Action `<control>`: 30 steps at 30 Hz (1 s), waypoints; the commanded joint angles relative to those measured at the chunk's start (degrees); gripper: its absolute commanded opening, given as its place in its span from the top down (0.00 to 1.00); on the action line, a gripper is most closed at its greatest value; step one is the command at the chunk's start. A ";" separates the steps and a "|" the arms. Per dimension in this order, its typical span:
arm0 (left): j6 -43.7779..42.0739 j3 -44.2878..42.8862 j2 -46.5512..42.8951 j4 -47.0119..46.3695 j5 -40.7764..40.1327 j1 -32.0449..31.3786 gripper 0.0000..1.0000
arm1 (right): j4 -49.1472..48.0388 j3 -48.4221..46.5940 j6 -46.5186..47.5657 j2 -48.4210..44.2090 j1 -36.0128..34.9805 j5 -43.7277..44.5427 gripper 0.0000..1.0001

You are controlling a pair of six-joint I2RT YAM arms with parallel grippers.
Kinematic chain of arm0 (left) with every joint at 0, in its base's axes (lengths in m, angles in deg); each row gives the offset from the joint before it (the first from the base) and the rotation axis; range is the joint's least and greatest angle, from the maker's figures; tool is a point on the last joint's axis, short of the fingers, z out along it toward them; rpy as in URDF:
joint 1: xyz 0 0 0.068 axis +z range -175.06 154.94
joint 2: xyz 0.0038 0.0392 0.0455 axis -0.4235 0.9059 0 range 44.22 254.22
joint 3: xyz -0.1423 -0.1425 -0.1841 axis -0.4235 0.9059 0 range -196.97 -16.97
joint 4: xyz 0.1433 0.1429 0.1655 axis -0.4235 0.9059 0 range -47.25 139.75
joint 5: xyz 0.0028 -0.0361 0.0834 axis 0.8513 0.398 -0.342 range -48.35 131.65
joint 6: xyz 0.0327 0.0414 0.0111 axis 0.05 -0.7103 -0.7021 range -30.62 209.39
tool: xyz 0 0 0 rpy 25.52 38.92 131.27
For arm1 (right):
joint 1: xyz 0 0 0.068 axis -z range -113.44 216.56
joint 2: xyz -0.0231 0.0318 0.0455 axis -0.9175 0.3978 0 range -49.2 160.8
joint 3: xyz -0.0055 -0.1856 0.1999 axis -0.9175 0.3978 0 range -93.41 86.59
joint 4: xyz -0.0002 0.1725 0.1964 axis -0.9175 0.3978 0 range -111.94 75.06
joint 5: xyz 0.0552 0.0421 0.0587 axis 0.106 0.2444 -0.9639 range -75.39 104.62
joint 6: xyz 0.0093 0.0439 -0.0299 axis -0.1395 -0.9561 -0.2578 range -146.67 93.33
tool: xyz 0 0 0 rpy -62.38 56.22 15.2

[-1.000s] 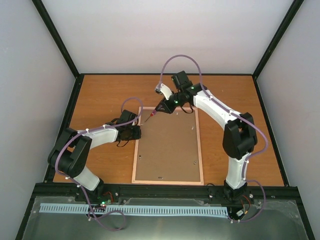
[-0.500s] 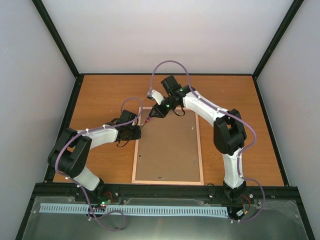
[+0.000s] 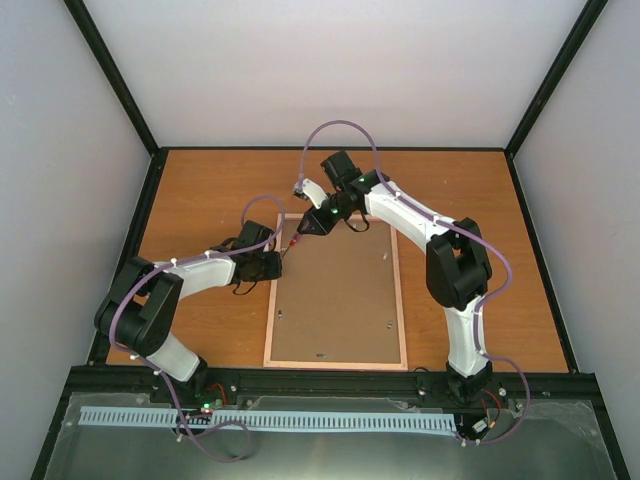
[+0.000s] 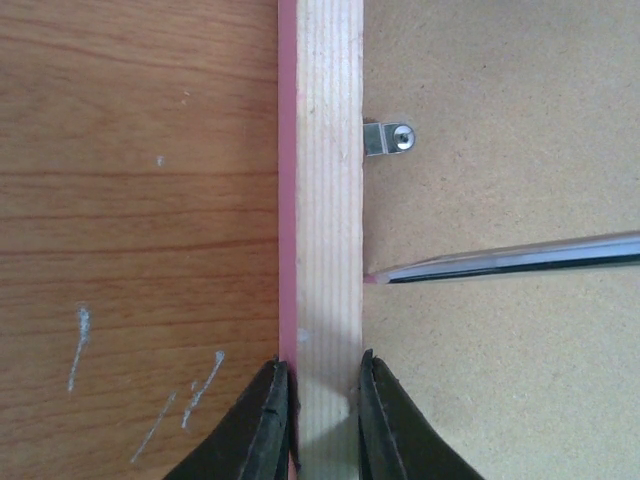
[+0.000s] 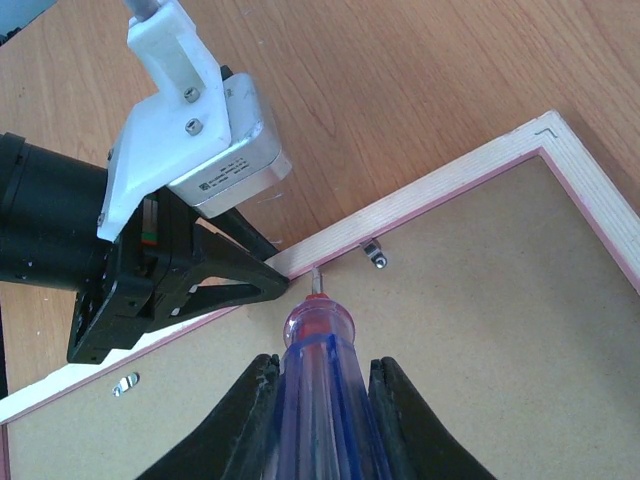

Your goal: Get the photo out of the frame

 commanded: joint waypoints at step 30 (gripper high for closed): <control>-0.06 1.11 -1.46 0.97 4.11 -0.22 0.99 | -1.62 -0.08 0.84 -3.84 -0.55 0.81 0.97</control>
